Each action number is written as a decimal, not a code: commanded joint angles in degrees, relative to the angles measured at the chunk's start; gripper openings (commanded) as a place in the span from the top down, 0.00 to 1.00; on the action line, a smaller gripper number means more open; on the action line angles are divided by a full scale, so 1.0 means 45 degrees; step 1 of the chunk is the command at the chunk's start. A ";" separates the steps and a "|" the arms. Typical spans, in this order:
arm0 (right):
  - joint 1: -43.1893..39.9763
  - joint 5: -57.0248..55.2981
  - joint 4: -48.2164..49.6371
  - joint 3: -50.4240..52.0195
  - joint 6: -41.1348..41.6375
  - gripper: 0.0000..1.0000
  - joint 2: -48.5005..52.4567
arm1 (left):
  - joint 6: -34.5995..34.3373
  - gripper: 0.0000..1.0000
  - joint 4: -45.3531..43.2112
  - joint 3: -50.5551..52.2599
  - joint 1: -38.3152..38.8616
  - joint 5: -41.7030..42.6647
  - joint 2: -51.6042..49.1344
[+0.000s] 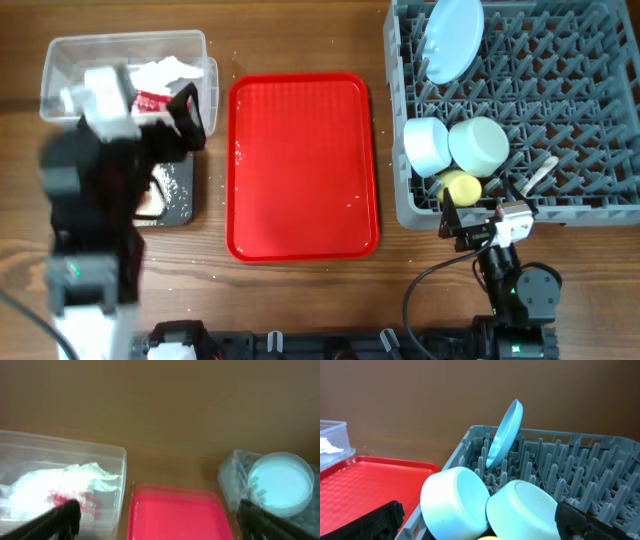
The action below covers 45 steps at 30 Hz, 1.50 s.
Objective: Sort waste into correct bins and load items into the dishwasher rack
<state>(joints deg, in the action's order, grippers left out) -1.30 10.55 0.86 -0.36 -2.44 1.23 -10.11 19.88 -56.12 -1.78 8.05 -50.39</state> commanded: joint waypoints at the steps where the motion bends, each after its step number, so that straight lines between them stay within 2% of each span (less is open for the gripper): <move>1: -0.0039 0.0257 0.0015 0.0010 0.0219 0.00 -0.0044 | 0.0199 0.00 -0.1938 0.5032 0.0000 -0.0097 0.3997; 4: -0.0039 0.0257 0.0015 0.0010 0.0209 0.00 -0.0044 | 0.0185 0.00 -0.4017 0.8709 0.0005 0.0005 0.7242; 6: -0.0039 0.0257 0.0019 0.0010 0.0214 0.00 -0.0044 | 0.0146 0.00 -0.4401 0.9952 0.0005 0.0063 0.8412; 10: -0.0039 0.0257 0.0015 0.0010 0.0214 0.00 -0.0044 | 0.0155 0.00 -0.4580 1.1293 0.0005 0.0068 0.9899; 13: -0.0039 0.0257 0.0015 0.0010 0.0214 0.00 -0.0044 | 0.0160 0.00 -0.5591 1.2254 0.0005 0.0034 1.0924; 17: -0.0039 0.0257 0.0015 0.0010 0.0214 0.00 -0.0044 | 0.0155 0.00 -0.5751 1.2400 0.0005 -0.0146 1.1162; 22: -0.0039 0.0257 0.0015 0.0010 0.0214 0.00 -0.0044 | 0.0160 0.00 -0.3541 1.2400 0.0015 -0.0160 1.1162; 45: -0.0039 0.0257 0.0019 0.0010 0.0214 0.00 -0.0044 | 0.0151 0.00 -0.3585 1.2400 0.0015 -0.0146 1.1162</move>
<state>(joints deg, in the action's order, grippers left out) -1.30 10.74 0.82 -0.36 -2.42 1.43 -10.13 3.49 -0.60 -1.83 7.88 -0.75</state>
